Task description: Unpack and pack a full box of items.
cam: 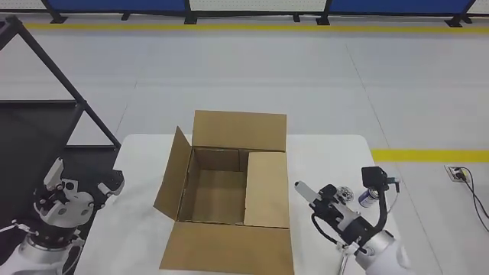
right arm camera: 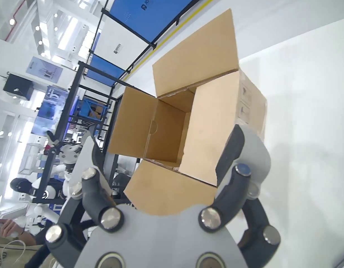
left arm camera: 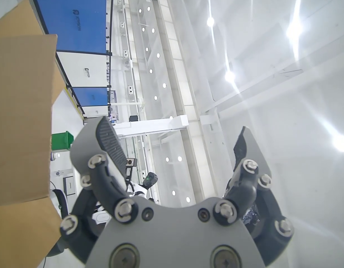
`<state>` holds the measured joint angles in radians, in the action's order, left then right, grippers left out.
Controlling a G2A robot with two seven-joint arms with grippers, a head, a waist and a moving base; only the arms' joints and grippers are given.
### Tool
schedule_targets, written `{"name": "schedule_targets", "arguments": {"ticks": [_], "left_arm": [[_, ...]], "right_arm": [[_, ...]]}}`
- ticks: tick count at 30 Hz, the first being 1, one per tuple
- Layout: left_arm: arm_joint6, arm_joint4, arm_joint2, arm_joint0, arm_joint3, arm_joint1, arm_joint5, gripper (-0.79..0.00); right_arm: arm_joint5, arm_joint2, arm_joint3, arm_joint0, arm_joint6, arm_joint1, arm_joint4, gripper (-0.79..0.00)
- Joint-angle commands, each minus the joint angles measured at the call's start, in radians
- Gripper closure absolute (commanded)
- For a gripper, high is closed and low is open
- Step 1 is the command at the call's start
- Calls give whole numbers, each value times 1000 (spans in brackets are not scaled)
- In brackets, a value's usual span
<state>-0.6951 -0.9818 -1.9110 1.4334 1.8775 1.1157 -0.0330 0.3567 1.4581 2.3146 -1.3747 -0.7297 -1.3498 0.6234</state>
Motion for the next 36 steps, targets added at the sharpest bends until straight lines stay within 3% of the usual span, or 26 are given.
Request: {"name": "schedule_targets", "arguments": {"ticks": [1, 4, 7, 11, 14, 17, 29, 31, 36], "left_arm": [[12, -2, 4, 2, 0, 0, 8, -785], [14, -7, 2, -7, -16, 0, 18, -785], [3, -10, -1, -26, -41, -2, 34, -785], [-9, -15, 0, -49, -60, -5, 55, -785], [-19, -14, 4, -60, -69, -7, 65, -785], [-22, -11, 8, -68, -78, -8, 78, -785], [-26, 11, 12, -71, -84, -10, 91, -785], [-26, 11, 12, -71, -84, -10, 91, -785], [-26, 11, 12, -71, -84, -10, 91, -785]], "right_arm": [[63, -8, 35, -17, -53, 6, 196, -785], [133, -2, 35, -38, -97, 12, 319, -785], [202, 17, 35, -64, -221, 24, 501, -785], [234, -1, 3, -61, -428, 34, 727, -785], [230, -25, -88, -11, -504, 31, 852, -785], [192, -29, -192, 35, -541, 17, 883, -785], [180, -33, -195, 32, -526, 17, 877, -785], [156, -39, -220, 33, -494, 16, 869, -785], [125, -23, -330, 101, -567, 14, 857, -785]]}}
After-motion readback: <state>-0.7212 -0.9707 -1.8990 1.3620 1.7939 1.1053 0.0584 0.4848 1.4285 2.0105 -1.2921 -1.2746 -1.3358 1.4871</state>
